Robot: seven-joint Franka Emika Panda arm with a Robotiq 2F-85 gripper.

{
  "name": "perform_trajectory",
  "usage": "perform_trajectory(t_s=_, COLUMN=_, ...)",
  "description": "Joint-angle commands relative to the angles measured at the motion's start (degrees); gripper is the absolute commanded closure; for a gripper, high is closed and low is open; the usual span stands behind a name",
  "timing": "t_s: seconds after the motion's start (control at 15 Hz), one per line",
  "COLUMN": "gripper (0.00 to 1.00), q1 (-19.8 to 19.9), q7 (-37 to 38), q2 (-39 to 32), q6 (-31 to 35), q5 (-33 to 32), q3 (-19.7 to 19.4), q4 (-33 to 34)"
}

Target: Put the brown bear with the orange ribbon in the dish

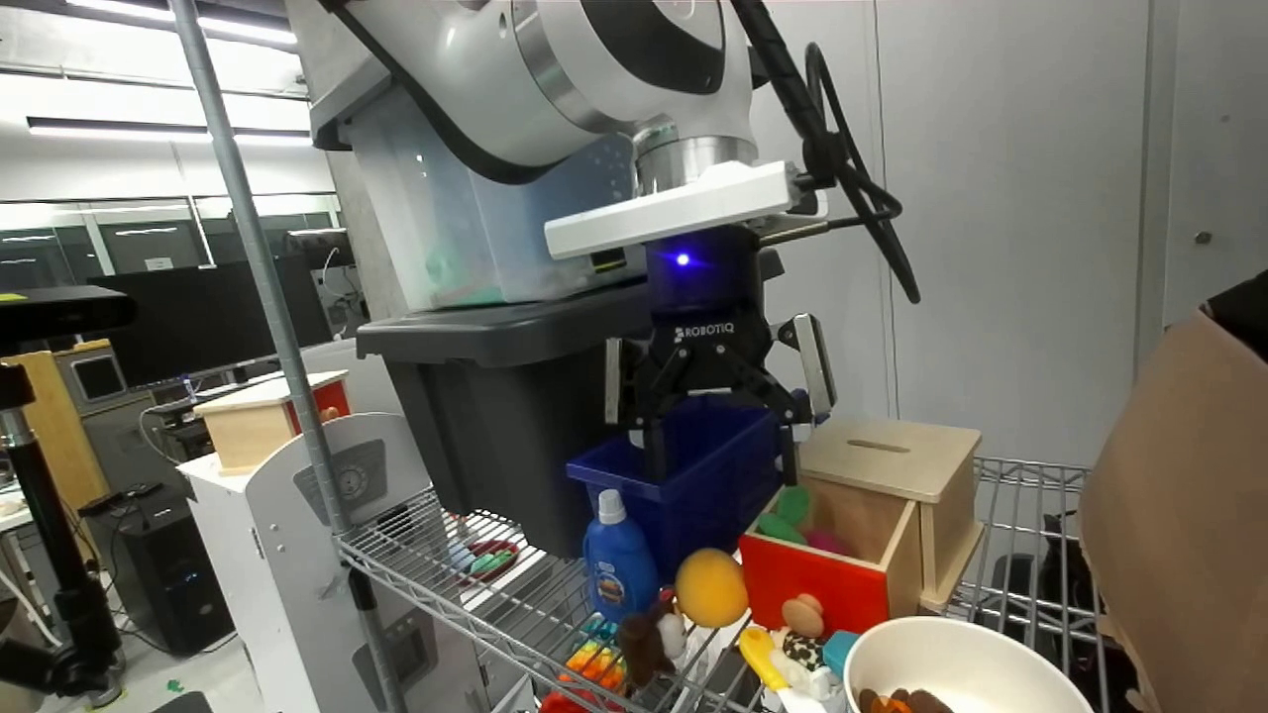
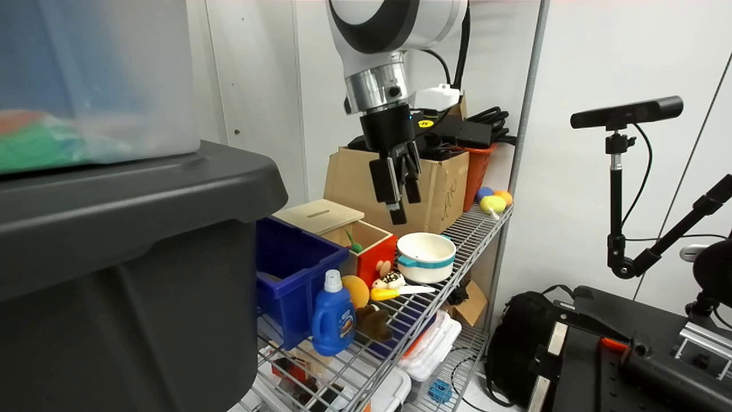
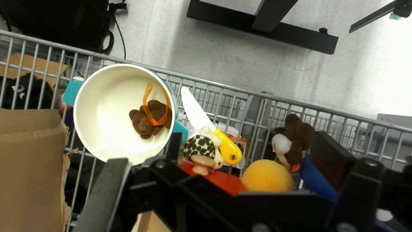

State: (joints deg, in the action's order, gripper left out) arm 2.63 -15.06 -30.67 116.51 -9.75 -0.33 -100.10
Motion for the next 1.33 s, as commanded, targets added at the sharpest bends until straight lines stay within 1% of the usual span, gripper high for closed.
perform_trajectory(t_s=0.0, gripper=0.00, q1=-0.13, q7=1.40, q2=0.42, q6=-1.96, q5=0.73, q3=0.12, q4=-0.10)
perform_trajectory(t_s=0.47, gripper=0.00, q1=-0.66, q7=3.18, q2=0.80, q6=-3.52, q5=0.90, q3=0.42, q4=-0.69)
perform_trajectory(t_s=0.73, gripper=0.00, q1=-0.79, q7=4.35, q2=0.36, q6=-5.37, q5=0.86, q3=0.13, q4=0.22)
perform_trajectory(t_s=1.27, gripper=0.00, q1=-1.46, q7=15.43, q2=0.15, q6=-9.79, q5=0.55, q3=-1.70, q4=0.62)
